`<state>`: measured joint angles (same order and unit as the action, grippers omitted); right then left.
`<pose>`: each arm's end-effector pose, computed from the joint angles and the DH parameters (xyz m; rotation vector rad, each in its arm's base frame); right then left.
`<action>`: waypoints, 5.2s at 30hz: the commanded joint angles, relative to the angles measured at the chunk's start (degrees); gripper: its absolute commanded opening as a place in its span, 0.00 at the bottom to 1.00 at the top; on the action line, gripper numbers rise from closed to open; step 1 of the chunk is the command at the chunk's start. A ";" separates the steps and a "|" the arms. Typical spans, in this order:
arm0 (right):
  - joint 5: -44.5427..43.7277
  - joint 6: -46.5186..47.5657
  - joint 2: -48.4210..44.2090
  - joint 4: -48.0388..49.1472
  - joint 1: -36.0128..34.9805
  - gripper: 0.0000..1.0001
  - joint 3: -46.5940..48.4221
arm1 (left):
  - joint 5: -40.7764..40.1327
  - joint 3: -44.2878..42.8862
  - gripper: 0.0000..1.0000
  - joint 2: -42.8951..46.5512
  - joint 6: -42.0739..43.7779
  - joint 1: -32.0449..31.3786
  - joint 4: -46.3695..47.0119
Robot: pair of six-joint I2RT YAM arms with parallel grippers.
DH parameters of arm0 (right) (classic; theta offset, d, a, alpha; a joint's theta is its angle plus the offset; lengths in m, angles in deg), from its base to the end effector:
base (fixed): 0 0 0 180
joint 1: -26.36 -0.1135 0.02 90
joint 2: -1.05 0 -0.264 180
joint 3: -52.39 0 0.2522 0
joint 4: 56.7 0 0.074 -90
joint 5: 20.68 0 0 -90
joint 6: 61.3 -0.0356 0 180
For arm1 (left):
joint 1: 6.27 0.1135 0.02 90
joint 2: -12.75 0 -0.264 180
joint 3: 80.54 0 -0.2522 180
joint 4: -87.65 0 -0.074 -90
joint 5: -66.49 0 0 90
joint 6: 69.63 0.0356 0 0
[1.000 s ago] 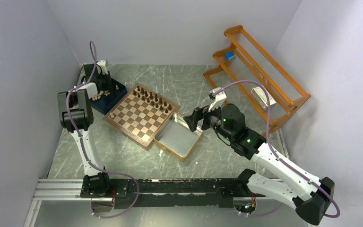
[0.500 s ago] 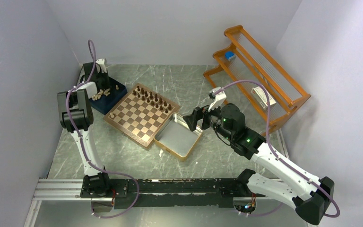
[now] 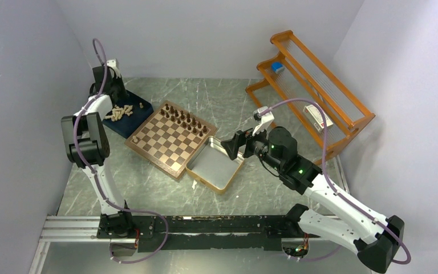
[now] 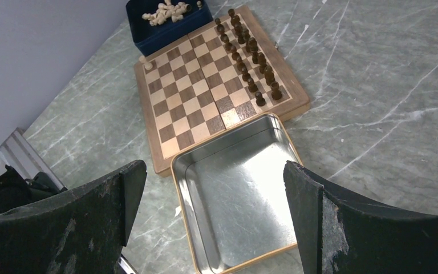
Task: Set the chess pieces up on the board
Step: Pick up the chess piece from the storage box, then place the chess piece on the chessboard.
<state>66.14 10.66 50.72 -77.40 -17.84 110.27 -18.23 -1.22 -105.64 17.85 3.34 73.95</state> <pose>0.1489 0.1420 0.3271 -0.3780 1.8090 0.7226 0.4730 0.0768 0.2120 -0.1691 2.1097 -0.0240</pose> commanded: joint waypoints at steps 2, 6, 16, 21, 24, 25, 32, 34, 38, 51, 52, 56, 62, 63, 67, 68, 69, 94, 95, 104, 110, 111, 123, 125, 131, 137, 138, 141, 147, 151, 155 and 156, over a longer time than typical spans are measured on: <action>1.30 -0.80 -1.30 2.23 0.35 0.95 -1.05 | -3.08 1.24 0.19 6.12 -7.14 0.42 -5.28; 2.07 -1.32 -1.84 2.61 0.30 0.95 -1.38 | -2.34 3.23 0.19 9.43 -9.00 0.27 -8.80; 4.12 -2.71 -2.20 1.27 0.32 0.94 -0.22 | -5.19 12.59 0.19 22.33 -9.71 -4.75 -15.95; 4.68 -3.46 -3.60 0.74 0.32 0.94 -0.27 | -9.50 15.53 0.19 26.31 -6.07 -11.11 -18.17; 4.55 -3.99 -5.01 1.26 0.30 0.95 -1.36 | -8.73 15.93 0.19 27.31 -4.91 -13.20 -18.77; 4.63 -4.04 -5.24 1.24 0.31 0.95 -1.44 | -8.16 16.31 0.20 27.59 -4.89 -13.67 -18.70; 6.42 -4.44 -5.08 0.35 0.33 0.94 -0.40 | -15.96 21.22 0.19 31.64 -9.84 -16.55 -20.46; 6.98 -4.59 -5.04 0.52 0.31 0.95 -0.43 | -17.80 24.53 0.20 33.80 -12.25 -16.55 -19.18; 8.45 -5.13 -5.07 0.54 0.30 0.94 -0.35 | -19.83 29.07 0.20 36.84 -15.24 -17.19 -16.94; 8.59 -5.25 -6.41 -0.79 0.34 0.94 0.00 | -24.94 31.78 0.21 35.30 -16.64 -17.60 -12.52; 8.50 -5.19 -6.51 -0.85 0.30 0.94 0.00 | -25.07 31.91 0.21 35.14 -16.59 -17.60 -11.92; 8.17 -5.11 -6.46 -0.53 0.32 0.95 -0.11 | -25.64 33.03 0.21 34.54 -17.02 -17.60 -10.30; 8.53 -5.21 -6.41 -1.18 0.32 0.95 0.43 | -24.15 35.42 0.21 33.49 -18.87 -17.73 -7.13; 8.53 -5.16 -6.59 -1.27 0.34 0.94 0.52 | -24.53 35.61 0.21 33.23 -19.18 -17.73 -7.17; 8.22 -4.83 -7.10 -1.80 0.35 0.94 0.96 | -24.34 36.50 0.22 32.71 -18.96 -17.78 -5.68; 8.05 -4.88 -7.30 -1.85 0.34 0.95 0.90 | -24.31 36.65 0.22 32.70 -18.82 -17.85 -5.31; 7.94 -4.96 -7.37 -1.89 0.35 0.94 0.88 | -24.61 36.73 0.23 32.77 -18.95 -17.87 -5.13; 6.88 -5.16 -9.17 -3.64 0.29 0.94 1.65 | -27.34 37.47 0.23 28.75 -18.58 -17.87 -2.17; 6.83 -5.11 -9.22 -3.73 0.30 0.95 1.74 | -27.29 37.44 0.23 28.62 -18.49 -17.87 -2.21; 6.79 -4.90 -9.15 -4.08 0.28 0.94 2.20 | -27.78 37.17 0.24 27.60 -18.18 -17.87 -2.40; 5.52 -5.02 -10.14 -4.66 0.34 0.94 1.95 | -28.12 36.86 0.24 27.20 -17.87 -17.87 -2.47; 5.47 -5.08 -10.39 -4.44 0.35 0.95 1.61 | -28.12 36.89 0.24 27.24 -17.87 -17.87 -2.39; 5.26 -5.23 -10.88 -4.74 0.34 0.95 1.33 | -27.33 36.70 0.27 26.11 -17.48 -17.87 -2.00; 5.12 -5.13 -11.20 -4.68 0.35 0.95 1.14 | -27.17 36.72 0.27 25.94 -17.43 -17.87 -1.84; 4.91 -4.87 -11.40 -4.63 0.34 0.95 0.71 | -27.78 36.74 0.27 27.63 -17.28 -17.87 -2.28; 5.00 -4.63 -11.24 -4.58 0.29 0.95 0.50 | -28.26 36.20 0.26 27.93 -17.25 -17.87 -3.52; 5.02 -4.74 -11.30 -4.53 0.34 0.95 0.41 | -28.26 36.20 0.27 28.01 -17.27 -17.87 -3.64; 4.94 -4.69 -11.59 -4.58 0.35 0.95 0.18 | -28.26 36.12 0.28 28.59 -17.18 -17.87 -3.91; 4.76 -4.55 -11.79 -4.72 0.28 0.95 0.35 | -27.92 35.13 0.33 29.00 -16.95 -17.87 -5.14; 4.94 -4.68 -11.63 -4.70 0.32 0.95 0.40 | -27.28 33.18 0.33 30.32 -16.75 -17.87 -7.37; 5.28 -4.96 -11.61 -4.30 0.34 0.95 0.12 | -27.15 29.05 0.33 32.65 -16.06 -17.87 -10.79; 5.36 -5.03 -11.61 -4.12 0.28 0.95 -0.03 | -26.85 27.87 0.33 33.11 -15.76 -17.87 -11.60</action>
<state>71.41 5.39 39.71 -82.10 -17.84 110.90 -45.20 32.40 -76.55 0.74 -14.02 65.14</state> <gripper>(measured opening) 0.949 0.329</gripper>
